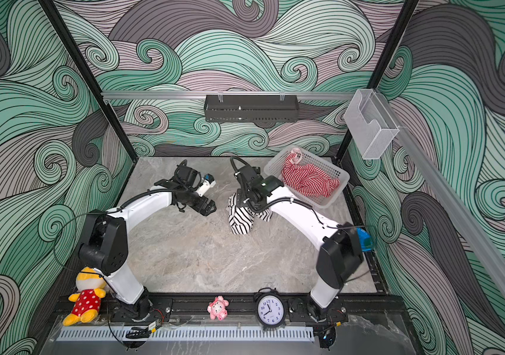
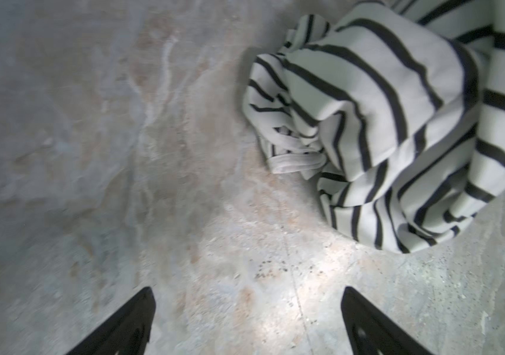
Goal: Fold and stack the tank tops
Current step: 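Carry the striped tank top out of the basket and drop it on the table, then grasp the tank top with the left gripper while the right gripper grasps its other side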
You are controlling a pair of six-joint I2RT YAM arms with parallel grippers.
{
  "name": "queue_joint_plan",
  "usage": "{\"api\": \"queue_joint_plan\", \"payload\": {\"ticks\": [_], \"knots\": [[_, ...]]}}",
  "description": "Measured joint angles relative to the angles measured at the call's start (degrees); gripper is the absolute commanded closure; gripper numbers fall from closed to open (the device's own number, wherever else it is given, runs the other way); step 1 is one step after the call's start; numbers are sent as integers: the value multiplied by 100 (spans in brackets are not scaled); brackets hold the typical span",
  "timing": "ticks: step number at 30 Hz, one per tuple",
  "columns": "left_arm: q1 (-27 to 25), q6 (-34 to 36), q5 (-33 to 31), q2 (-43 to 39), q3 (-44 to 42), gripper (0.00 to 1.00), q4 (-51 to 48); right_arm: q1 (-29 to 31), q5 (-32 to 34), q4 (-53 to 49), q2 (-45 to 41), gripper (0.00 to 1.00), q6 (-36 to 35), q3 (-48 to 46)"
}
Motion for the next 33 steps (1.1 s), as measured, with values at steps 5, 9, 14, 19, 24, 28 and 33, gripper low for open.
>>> {"api": "queue_joint_plan", "payload": {"ticks": [5, 9, 14, 19, 24, 28, 33], "knots": [[-546, 11, 352, 350, 223, 1, -136, -439, 4, 234, -997, 14, 271, -1075], [-890, 9, 540, 533, 426, 1, -127, -601, -2, 267, -1412, 15, 448, -1812], [-1340, 13, 470, 570, 313, 1, 61, -621, -24, 273, -1810, 16, 590, -2120], [-1961, 74, -133, 702, 221, 5, 304, -669, -26, 341, -2002, 18, 717, -2177], [-2288, 101, -1279, 1373, 525, 100, 358, -669, -39, 400, -2085, 40, 807, -2284], [-2052, 114, -1941, 1698, 798, 100, 334, -669, -114, 476, -2122, 46, 809, -2393], [-1137, 455, -1996, 1187, 496, 99, 267, -669, -310, 732, -2070, 44, 817, -2677]]}}
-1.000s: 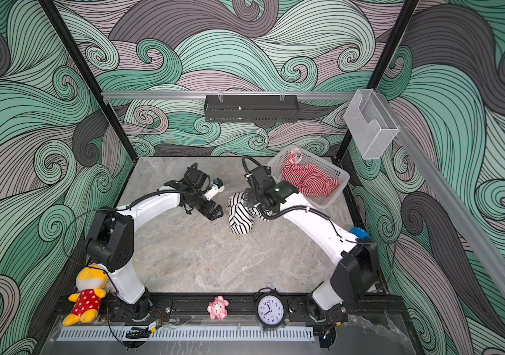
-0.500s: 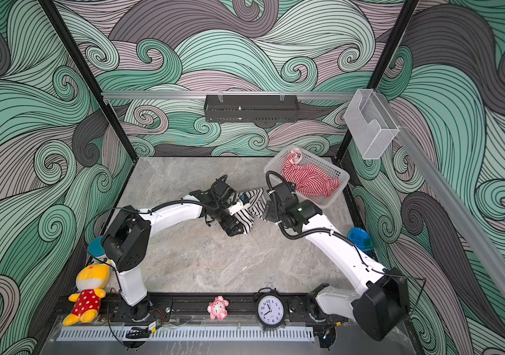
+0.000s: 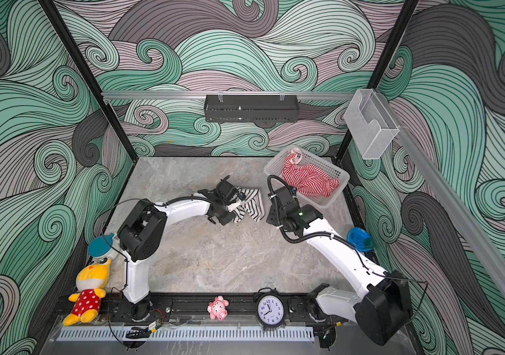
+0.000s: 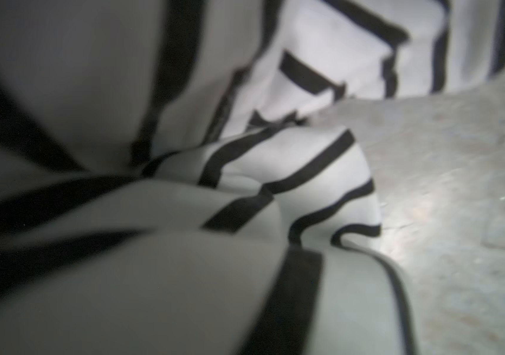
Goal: Fold and stack the tank tops
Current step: 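Grasp the tank top with the left gripper while the right gripper grasps its other side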
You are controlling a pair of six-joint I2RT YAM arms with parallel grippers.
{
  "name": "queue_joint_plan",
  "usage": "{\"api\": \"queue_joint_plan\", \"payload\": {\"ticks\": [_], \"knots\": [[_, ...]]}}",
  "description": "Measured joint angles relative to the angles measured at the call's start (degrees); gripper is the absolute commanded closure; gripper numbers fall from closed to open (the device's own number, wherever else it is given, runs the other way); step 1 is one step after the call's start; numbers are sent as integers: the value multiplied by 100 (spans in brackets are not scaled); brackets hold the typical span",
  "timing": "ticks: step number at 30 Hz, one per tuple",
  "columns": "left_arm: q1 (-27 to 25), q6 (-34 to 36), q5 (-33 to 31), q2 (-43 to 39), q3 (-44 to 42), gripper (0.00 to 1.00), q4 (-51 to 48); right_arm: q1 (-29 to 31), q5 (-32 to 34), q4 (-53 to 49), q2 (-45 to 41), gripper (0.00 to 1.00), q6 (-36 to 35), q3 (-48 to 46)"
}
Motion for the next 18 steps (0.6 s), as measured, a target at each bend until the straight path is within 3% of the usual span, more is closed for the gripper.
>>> {"api": "queue_joint_plan", "payload": {"ticks": [6, 10, 18], "knots": [[1064, 892, 444, -986, -319, 89, -162, 87, -455, 658, 988, 33, 81, -63], [1307, 1202, 719, -1150, -321, 78, -214, 369, -715, 1073, 1998, 26, 155, 238], [1768, 1086, 778, -1204, -396, 72, -254, 1097, -1043, 1744, 3762, 20, 306, 1759]]}}
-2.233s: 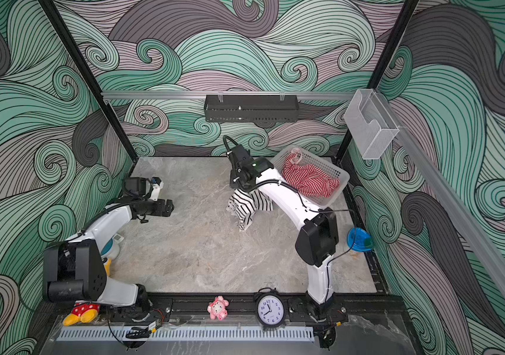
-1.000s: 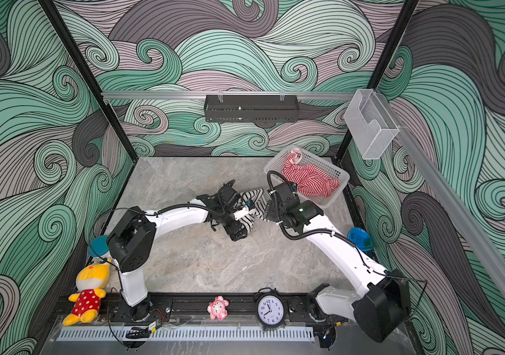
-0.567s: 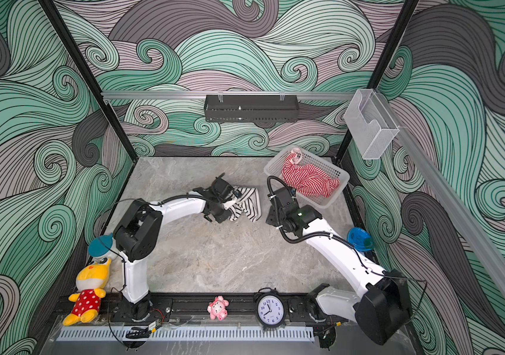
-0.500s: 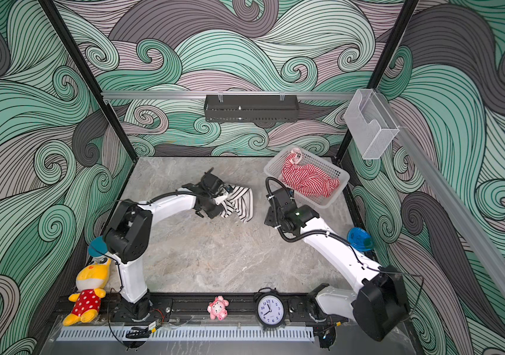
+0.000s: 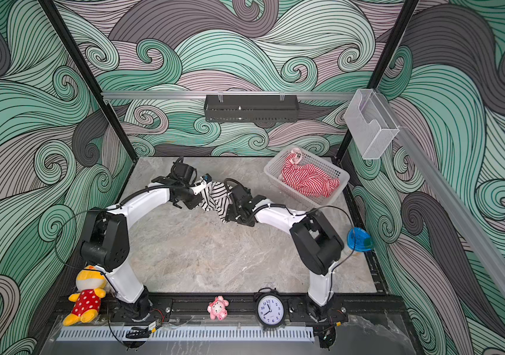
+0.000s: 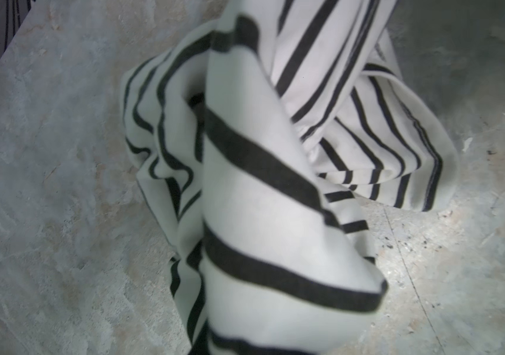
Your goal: Fold and stack the tank tops
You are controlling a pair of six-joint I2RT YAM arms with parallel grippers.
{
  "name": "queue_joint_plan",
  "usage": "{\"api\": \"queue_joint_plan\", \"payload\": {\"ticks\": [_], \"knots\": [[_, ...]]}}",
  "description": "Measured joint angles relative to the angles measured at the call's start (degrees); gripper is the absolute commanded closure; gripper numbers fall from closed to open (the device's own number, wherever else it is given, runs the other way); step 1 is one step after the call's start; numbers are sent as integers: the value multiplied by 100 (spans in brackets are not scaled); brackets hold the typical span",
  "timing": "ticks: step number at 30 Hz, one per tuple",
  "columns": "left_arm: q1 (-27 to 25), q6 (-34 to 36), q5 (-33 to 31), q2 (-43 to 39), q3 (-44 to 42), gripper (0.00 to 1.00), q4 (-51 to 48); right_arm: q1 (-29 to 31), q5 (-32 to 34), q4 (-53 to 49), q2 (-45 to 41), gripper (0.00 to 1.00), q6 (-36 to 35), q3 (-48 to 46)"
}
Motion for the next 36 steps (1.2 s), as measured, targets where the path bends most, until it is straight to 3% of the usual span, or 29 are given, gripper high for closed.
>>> {"api": "queue_joint_plan", "payload": {"ticks": [7, 11, 14, 17, 18, 25, 27, 33, 36], "knots": [[181, -299, -533, -374, -400, 69, 37, 127, -129, 48, 765, 20, 68, 514], [181, -501, -977, -385, -398, 69, 107, 190, -136, -140, 1143, 33, 61, 942], [181, -645, -938, -435, -398, 69, 70, 267, -125, -214, 1270, 53, 26, 1139], [181, -688, -664, -590, -396, 69, -4, 319, -129, -278, 1322, 91, 33, 1169], [177, -708, -507, -669, -387, 69, -48, 328, -125, -326, 1329, 100, -31, 1169], [133, -588, 1049, -835, -127, 62, -529, 343, 280, -1071, 887, 100, -706, 1202], [4, -501, 1220, -804, -249, 62, -533, 376, 507, -1438, 584, 100, -994, 1346], [-476, -522, 605, 238, -87, 62, -616, 796, 1725, -2649, -308, 100, -1917, 2177], [-468, -643, -219, 831, 140, 63, -575, 1198, 2686, -3285, -584, 100, -2227, 2500]]}}
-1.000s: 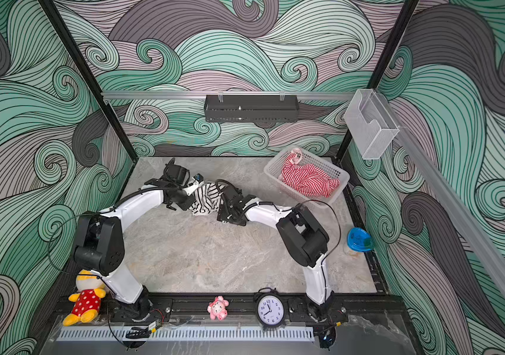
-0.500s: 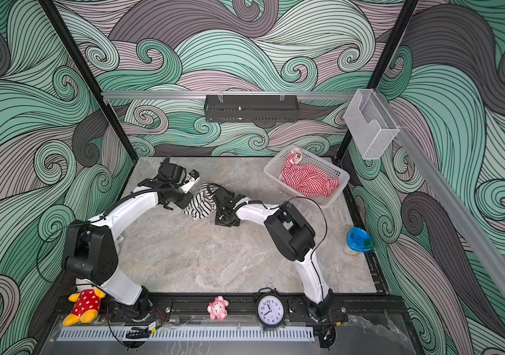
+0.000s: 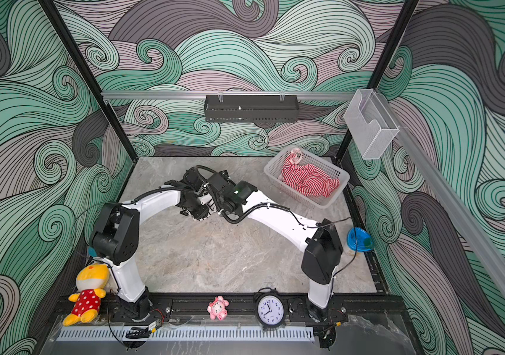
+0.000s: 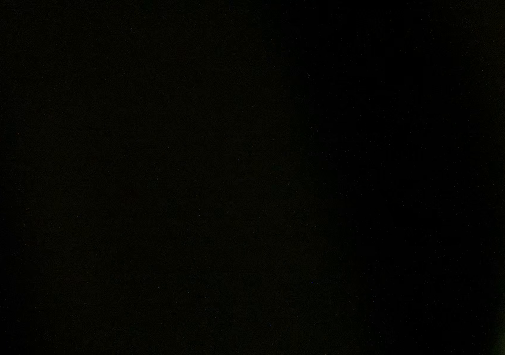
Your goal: Fold and stack the tank tops
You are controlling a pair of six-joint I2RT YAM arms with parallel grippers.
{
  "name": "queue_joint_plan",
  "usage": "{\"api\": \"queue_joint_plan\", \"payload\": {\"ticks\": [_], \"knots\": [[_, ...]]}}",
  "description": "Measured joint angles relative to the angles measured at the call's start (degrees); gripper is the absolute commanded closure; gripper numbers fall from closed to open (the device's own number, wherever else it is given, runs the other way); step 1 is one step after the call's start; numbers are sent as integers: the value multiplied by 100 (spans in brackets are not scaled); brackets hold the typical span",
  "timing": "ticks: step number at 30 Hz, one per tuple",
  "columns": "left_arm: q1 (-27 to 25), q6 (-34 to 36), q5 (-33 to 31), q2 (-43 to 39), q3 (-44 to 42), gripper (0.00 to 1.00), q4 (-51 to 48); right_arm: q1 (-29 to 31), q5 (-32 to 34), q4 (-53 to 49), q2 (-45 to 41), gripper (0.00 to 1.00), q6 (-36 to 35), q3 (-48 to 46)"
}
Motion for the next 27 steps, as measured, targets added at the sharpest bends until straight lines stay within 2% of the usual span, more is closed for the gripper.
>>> {"api": "queue_joint_plan", "payload": {"ticks": [3, 8, 13, 16, 21, 24, 27], "knots": [[79, -98, -638, 393, 332, 63, 52, 358, 907, -570, -142, 100, -186, 214], [365, -186, -1370, 330, 610, 61, 378, 538, 2048, -1283, -483, 100, -260, 280], [671, -282, -1735, 216, 944, 62, 542, 474, 2570, -1609, -1005, 100, -236, 267], [811, -358, -1233, -173, 815, 59, 542, 476, 2677, -1639, -1231, 100, -236, 203], [691, -170, 540, -1727, -393, 52, 629, 422, 2712, -1652, -1005, 100, -149, -81], [133, 76, 1104, -2527, -1346, 52, 1012, 105, 2465, -1633, -787, 100, 28, -396], [-625, 313, 1191, -2643, -1917, 52, 1095, -566, 2177, -1626, -745, 100, 269, -741]]}}
